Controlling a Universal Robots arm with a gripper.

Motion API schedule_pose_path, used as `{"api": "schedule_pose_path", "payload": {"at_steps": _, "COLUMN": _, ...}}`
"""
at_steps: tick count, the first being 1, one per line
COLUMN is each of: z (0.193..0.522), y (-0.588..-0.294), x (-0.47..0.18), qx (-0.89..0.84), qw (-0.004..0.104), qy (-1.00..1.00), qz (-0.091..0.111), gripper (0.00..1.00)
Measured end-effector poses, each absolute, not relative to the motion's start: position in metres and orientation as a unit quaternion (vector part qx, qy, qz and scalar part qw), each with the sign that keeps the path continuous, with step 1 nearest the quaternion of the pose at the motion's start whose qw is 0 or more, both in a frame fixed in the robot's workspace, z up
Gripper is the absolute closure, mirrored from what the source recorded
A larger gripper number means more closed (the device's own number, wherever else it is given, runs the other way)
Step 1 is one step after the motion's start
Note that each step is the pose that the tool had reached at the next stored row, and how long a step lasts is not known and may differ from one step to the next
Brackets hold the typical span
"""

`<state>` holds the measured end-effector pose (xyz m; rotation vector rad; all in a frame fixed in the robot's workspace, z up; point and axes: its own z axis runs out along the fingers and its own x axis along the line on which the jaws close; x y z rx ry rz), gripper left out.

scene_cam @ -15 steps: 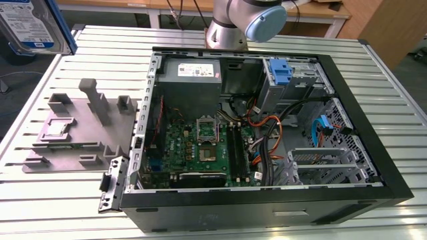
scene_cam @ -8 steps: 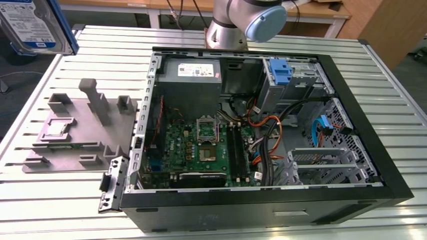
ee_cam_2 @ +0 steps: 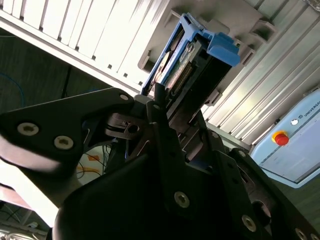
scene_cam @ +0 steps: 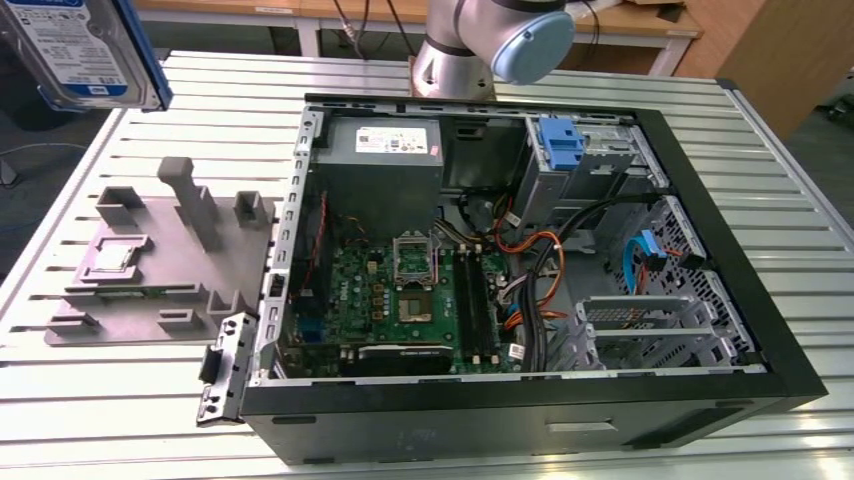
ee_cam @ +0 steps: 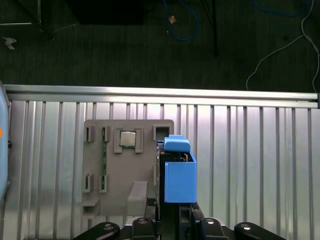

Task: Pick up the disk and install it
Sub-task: 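Pick up the disk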

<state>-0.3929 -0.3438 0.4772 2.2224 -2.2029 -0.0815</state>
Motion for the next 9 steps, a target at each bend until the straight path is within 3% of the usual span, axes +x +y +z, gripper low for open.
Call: {"api": "schedule_pose_path", "payload": {"at_steps": 9, "z": 0.477, "y": -0.344, "x": -0.373, "qx": 0.710, "qw": 0.006, "qy": -0.704, "qz": -0.027, "gripper": 0.65}}
